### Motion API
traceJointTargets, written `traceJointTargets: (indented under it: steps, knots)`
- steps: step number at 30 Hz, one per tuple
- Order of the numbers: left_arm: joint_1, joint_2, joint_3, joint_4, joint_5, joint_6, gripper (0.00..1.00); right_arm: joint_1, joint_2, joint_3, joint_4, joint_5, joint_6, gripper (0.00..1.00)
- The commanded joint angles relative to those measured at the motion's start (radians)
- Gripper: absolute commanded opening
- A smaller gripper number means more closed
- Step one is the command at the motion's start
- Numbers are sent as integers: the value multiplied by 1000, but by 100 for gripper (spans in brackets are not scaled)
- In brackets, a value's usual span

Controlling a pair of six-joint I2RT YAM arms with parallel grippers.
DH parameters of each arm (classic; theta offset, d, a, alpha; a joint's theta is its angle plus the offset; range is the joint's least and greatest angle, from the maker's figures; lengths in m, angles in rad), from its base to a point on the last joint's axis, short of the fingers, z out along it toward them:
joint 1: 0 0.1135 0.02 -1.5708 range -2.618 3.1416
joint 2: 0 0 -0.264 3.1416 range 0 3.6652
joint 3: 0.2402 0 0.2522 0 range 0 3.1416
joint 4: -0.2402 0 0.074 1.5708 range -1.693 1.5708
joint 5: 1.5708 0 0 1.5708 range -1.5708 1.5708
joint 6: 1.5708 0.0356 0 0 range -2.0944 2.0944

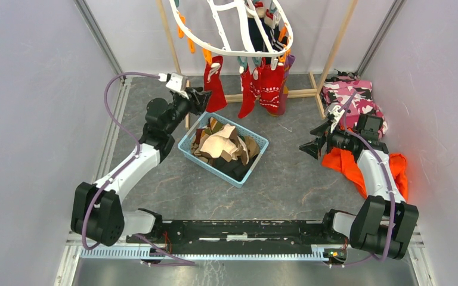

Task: Clip the socks to the hanger
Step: Adjust the hanger on the clothesline.

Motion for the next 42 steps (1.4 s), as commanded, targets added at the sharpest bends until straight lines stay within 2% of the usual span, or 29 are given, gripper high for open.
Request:
traceJointTargets:
  steps: [1,4,7,12,17,27,42]
  knots:
    - [2,43,70,55,76,20,40,-3,-11,-7,22,-32,3,96]
    - [2,69,98,60,111,0,14,-4,-16,-11,18,-32,-1,96]
    - [1,96,132,66,177,-37,3,-3,-17,-14,19,-32,-4,96]
    - [-24,133,168,98,259,-100,2,-3,-16,-14,19,-33,-6,96]
    - [-105,169,205,103,290,-102,2,-3,-14,-17,21,-36,-7,96]
    - [-244,282,302,116,295,-114,2,-3,-19,-19,19,-38,-9,96]
    - [-371,486,499,141,250,-137,2,-4,-22,-14,12,-35,-15,97]
